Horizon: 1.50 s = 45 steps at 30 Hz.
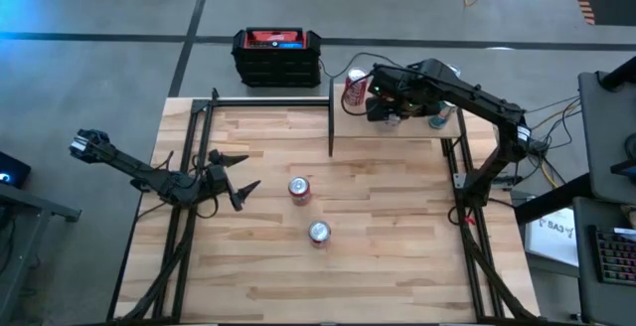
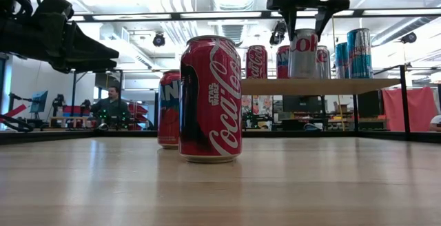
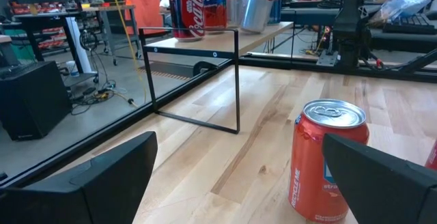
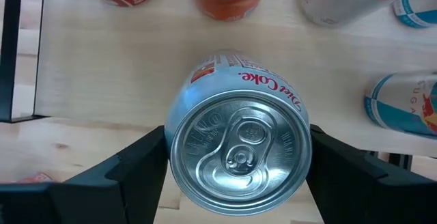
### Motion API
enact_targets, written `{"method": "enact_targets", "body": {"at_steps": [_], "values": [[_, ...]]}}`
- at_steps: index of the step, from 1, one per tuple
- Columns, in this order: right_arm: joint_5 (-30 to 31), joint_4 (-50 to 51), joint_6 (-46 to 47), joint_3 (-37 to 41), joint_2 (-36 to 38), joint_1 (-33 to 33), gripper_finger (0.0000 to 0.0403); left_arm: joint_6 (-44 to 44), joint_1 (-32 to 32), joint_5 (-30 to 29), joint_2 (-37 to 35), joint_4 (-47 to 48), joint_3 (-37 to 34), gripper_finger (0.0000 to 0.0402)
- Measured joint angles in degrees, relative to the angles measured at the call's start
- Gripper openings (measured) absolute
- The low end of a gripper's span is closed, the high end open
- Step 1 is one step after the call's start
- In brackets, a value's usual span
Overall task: Place canned beverage on shelf
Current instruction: Put the silver soda can on the shelf aligned with the other silver soda can
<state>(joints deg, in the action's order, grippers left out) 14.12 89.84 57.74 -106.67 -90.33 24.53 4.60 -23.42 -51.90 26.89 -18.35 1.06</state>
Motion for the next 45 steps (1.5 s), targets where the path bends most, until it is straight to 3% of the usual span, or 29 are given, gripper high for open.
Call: {"method": "enact_targets", "body": {"at_steps": [9,19,45], "values": [[0.8,0.1,0.2,0.0,-0.1,0.1,0.0282,0.0,0.0,0.0,0.0,0.0,0.0,0.0400],[1.3,0.1,1.7,0.0,-0.2,0.1,0.0317,0.0,0.0,0.0,0.0,0.0,0.0,0.0400],[5.2,0.0,4.2,1.4,-0.2,0.0,0.0322,0.0,0.0,0.0,0.0,0.0,0.0,0.0400]]}}
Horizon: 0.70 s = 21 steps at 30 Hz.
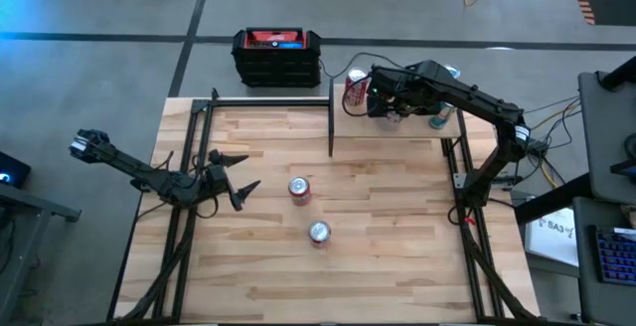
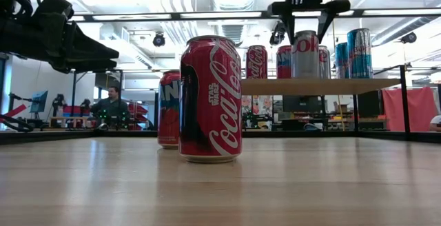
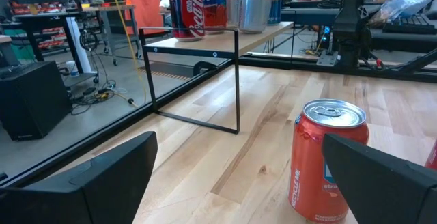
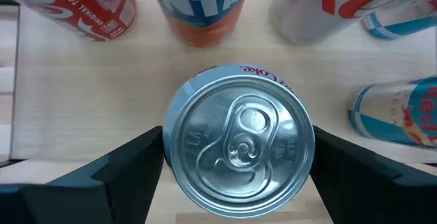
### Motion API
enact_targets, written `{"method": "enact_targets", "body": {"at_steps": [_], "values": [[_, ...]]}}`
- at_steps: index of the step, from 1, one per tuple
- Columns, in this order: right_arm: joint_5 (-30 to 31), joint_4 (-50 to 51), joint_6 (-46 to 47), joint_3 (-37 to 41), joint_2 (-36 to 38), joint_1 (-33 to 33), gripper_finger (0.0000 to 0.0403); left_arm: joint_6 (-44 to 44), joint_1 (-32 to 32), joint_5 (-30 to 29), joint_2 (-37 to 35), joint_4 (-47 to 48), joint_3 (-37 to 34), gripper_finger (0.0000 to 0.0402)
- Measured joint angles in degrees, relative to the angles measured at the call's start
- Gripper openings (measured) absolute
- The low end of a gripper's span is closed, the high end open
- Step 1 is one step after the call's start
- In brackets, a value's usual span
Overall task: Place canned beverage on shelf
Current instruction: Put the silver soda can on the shelf aligned with the other silver soda can
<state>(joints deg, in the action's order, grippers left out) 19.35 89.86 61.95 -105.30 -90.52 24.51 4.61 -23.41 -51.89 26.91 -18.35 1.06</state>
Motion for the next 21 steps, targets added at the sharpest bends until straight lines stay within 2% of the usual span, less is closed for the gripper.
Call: {"method": "enact_targets", "body": {"at_steps": [12,21], "values": [[3.3,-0.1,0.3,0.5,-2.0,-0.2,0.0323,0.0,0.0,0.0,0.0,0.0,0.0,0.0400],[8.1,0.2,7.6,1.5,-2.5,-4.0,0.0323,0.0,0.0,0.0,0.0,0.0,0.0,0.0400]]}}
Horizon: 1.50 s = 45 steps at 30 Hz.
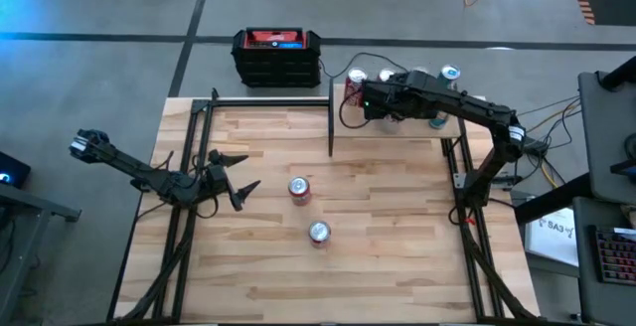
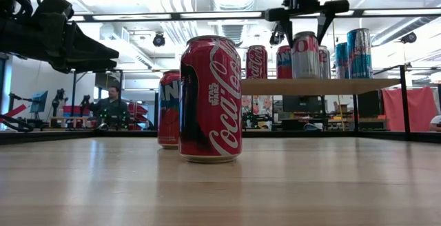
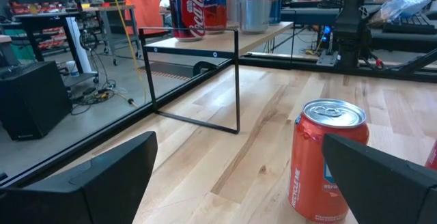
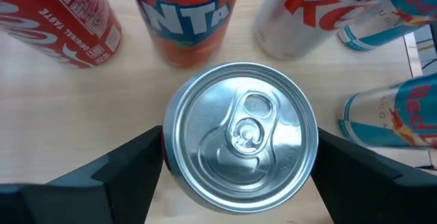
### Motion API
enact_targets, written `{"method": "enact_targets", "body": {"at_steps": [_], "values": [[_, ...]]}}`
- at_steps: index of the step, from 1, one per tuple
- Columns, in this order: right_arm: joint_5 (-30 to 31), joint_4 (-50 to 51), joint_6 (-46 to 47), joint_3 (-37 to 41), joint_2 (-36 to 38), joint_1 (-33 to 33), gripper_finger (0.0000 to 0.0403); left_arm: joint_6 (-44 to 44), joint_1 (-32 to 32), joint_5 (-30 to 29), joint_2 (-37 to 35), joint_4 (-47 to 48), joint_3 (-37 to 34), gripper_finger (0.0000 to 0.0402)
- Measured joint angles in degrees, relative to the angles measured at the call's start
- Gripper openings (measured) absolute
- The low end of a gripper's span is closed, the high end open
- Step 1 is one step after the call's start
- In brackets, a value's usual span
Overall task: Place canned beverage on shelf
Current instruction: Put the silver soda can on the shelf aligned with the other silver soda can
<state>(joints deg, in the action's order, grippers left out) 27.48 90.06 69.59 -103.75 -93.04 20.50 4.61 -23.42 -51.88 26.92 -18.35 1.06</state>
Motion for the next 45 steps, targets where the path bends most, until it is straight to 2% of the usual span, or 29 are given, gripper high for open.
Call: {"method": "enact_targets", "body": {"at_steps": [14,22,45], "values": [[8.7,0.0,13.1,8.0,3.4,-7.6,0.0323,0.0,0.0,0.0,0.0,0.0,0.0,0.0400],[15.2,-0.2,16.1,11.3,3.4,-8.3,0.0323,0.0,0.0,0.0,0.0,0.0,0.0,0.0400],[16.4,0.1,17.2,12.1,3.6,-8.3,0.0322,0.0,0.0,0.0,0.0,0.0,0.0,0.0400]]}}
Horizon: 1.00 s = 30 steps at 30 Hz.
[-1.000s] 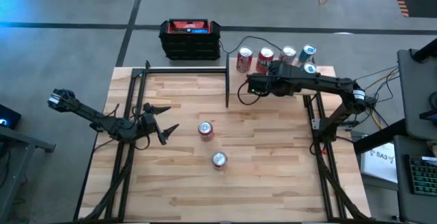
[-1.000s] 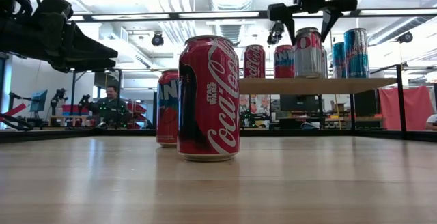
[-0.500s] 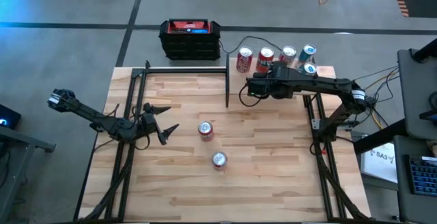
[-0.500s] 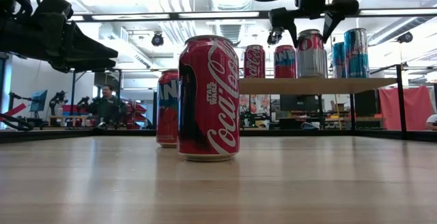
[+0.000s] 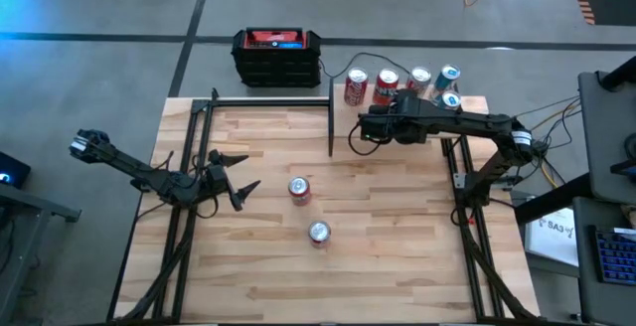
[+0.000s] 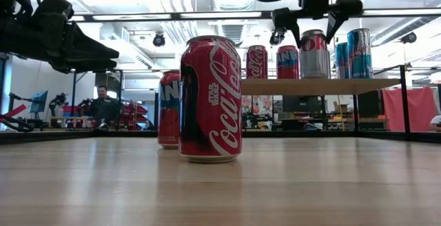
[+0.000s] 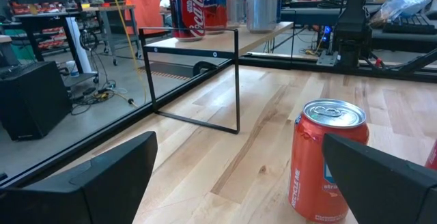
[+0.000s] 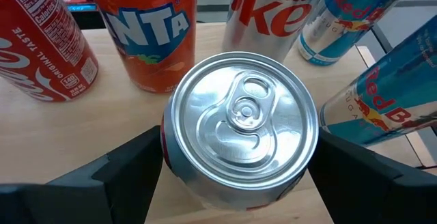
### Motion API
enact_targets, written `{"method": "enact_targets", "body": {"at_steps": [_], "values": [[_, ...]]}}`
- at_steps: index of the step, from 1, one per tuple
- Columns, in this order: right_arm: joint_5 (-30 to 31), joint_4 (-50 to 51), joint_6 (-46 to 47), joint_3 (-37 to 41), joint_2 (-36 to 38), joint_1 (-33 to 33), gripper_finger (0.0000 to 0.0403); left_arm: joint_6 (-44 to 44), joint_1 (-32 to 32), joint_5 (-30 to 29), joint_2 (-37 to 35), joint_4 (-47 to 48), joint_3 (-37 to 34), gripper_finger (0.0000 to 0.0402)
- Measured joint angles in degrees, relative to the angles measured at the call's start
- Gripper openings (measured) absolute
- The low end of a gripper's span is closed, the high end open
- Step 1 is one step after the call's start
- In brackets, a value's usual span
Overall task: Place canned beverage on shelf
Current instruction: Put the silver soda can on the shelf aligned with the other silver soda can
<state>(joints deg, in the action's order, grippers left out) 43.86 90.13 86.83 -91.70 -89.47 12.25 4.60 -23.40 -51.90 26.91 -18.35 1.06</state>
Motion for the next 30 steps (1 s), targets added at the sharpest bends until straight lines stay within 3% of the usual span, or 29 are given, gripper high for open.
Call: {"method": "enact_targets", "body": {"at_steps": [30], "values": [[9.1,0.0,12.5,9.5,2.6,-2.8,0.0322,0.0,0.0,0.0,0.0,0.0,0.0,0.0400]]}}
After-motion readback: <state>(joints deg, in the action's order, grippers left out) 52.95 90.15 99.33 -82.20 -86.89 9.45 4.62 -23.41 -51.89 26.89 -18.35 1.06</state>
